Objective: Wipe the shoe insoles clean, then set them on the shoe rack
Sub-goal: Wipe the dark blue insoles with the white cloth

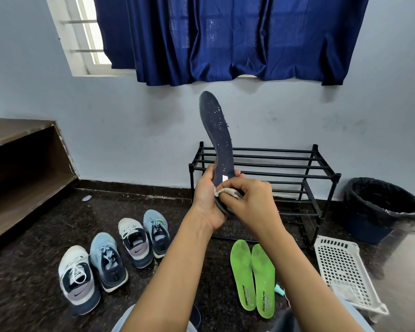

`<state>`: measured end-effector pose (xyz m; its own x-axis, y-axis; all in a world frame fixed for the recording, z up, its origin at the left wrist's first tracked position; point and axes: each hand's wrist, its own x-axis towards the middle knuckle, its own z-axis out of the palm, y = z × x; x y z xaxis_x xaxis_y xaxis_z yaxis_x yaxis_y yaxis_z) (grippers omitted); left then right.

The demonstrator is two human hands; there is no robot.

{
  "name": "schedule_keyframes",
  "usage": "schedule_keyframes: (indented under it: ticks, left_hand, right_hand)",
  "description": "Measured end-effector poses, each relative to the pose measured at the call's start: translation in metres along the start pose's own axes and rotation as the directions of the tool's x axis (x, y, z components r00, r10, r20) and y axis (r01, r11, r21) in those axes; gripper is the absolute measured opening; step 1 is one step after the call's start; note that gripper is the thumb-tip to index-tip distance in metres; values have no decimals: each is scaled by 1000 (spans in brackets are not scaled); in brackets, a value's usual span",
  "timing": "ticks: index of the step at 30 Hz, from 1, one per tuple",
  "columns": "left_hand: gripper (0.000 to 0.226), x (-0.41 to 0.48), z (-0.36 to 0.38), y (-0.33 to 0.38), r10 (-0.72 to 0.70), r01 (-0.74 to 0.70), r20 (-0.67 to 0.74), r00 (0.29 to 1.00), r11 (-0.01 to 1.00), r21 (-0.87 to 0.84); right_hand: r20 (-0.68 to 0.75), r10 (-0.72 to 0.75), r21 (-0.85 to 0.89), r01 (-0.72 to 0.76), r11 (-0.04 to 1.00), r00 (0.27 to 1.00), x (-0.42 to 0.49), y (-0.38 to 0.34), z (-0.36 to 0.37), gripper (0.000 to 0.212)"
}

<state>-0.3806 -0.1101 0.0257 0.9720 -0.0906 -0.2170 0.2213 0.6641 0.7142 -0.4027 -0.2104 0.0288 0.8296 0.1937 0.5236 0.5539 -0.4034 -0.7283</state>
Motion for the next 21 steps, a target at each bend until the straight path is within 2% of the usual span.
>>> schedule_keyframes:
  ticks: [6,13,21]
  left_hand:
    - [48,-6,8,-11,-5,5,16,1000,1000,-28]
    - [58,3,2,-3,-37,37,-7,999,999,10]
    - [59,2,4,-16,-12,13,21,1000,999,-50]
  right_hand:
    - [-163,-113,-107,96,990,980,21,2,3,15]
    - [16,-3,-34,3,999,1000,5,4,-4,24]
    - [-168,-40,-105,22,994,985,19,3,1,15]
